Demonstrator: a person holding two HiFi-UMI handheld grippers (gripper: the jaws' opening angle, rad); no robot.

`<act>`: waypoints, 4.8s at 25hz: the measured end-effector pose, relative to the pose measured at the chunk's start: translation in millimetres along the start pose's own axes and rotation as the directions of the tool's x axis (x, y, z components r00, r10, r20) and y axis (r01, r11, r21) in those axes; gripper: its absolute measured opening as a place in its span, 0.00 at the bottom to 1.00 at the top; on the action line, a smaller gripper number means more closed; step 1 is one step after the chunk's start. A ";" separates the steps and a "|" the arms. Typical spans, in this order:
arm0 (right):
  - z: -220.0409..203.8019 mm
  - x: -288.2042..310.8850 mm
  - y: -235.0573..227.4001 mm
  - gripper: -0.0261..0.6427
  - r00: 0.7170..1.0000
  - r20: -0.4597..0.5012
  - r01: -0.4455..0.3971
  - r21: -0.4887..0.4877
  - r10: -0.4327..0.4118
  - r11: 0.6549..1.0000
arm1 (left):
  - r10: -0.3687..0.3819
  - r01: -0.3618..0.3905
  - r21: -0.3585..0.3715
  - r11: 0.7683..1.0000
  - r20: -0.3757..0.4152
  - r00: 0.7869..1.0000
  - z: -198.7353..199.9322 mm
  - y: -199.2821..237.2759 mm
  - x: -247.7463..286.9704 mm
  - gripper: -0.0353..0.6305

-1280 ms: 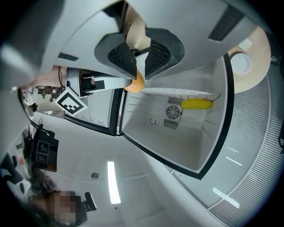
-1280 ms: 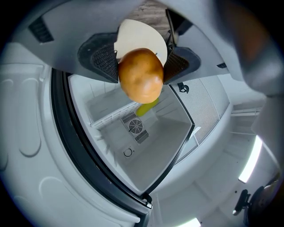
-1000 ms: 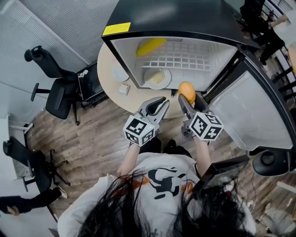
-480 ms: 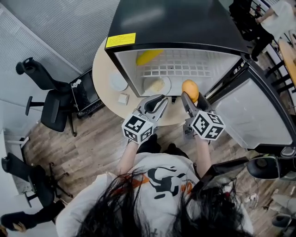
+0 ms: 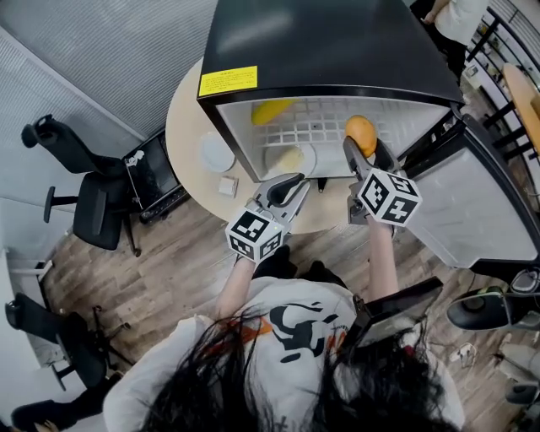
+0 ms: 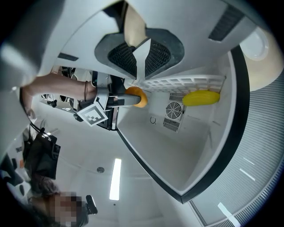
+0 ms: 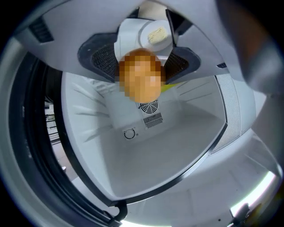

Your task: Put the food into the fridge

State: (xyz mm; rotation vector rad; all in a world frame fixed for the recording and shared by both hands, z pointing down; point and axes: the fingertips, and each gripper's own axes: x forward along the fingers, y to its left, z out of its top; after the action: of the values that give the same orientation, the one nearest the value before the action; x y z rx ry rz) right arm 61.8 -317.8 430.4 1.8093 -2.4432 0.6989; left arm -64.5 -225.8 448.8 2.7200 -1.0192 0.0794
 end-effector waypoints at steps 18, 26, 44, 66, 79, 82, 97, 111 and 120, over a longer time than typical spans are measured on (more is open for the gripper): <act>22.2 76.3 -41.8 0.53 0.981 -0.064 0.162 -0.238 -0.182 0.958 | -0.059 0.059 0.004 0.998 -0.014 0.998 0.8 15.0 1.2 0.13; 19.4 86.6 -52.0 0.53 0.966 -0.070 0.215 -0.322 -0.250 0.922 | -0.066 0.066 0.000 0.998 -0.017 0.998 -0.5 16.5 -1.7 0.13; 15.3 52.9 -37.3 0.53 0.979 -0.028 0.189 -0.260 -0.204 0.947 | -0.012 0.011 -0.012 1.000 -0.010 1.000 -3.6 17.6 -8.0 0.13; -2.9 -30.9 14.0 0.53 0.996 0.001 -0.088 -0.099 0.088 0.991 | 0.074 -0.074 0.000 0.997 0.007 0.997 -0.5 -22.8 -0.2 0.13; -40.3 -87.3 20.5 0.50 0.970 -0.064 -0.239 -0.069 0.234 0.969 | 0.141 -0.139 -0.045 0.989 0.039 0.989 -6.2 -79.7 1.6 0.13; -50.4 -99.8 20.4 0.44 0.965 -0.071 -0.256 -0.049 0.252 0.965 | 0.146 -0.143 -0.064 0.988 0.041 0.988 -8.1 -94.3 -3.4 0.13; -78.2 -133.2 29.8 0.17 0.970 -0.063 -0.236 0.020 0.237 0.972 | 0.135 -0.135 -0.036 0.990 -0.007 0.991 -18.9 -117.3 -28.3 0.13; -130.9 -189.6 94.9 0.16 0.978 -0.088 -0.186 0.044 0.189 0.982 | 0.084 -0.084 -0.018 0.996 0.005 0.996 -30.5 -134.6 -111.8 0.13; -171.3 -240.1 136.0 0.16 0.978 -0.108 -0.176 0.049 0.180 0.983 | 0.081 -0.081 -0.022 0.997 0.016 0.997 -49.9 -157.5 -177.6 0.13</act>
State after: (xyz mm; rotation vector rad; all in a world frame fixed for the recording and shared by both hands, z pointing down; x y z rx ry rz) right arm -25.5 -7.7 471.9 1.5297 -2.5553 0.8409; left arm -94.3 14.9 442.2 2.6648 -1.1281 0.0597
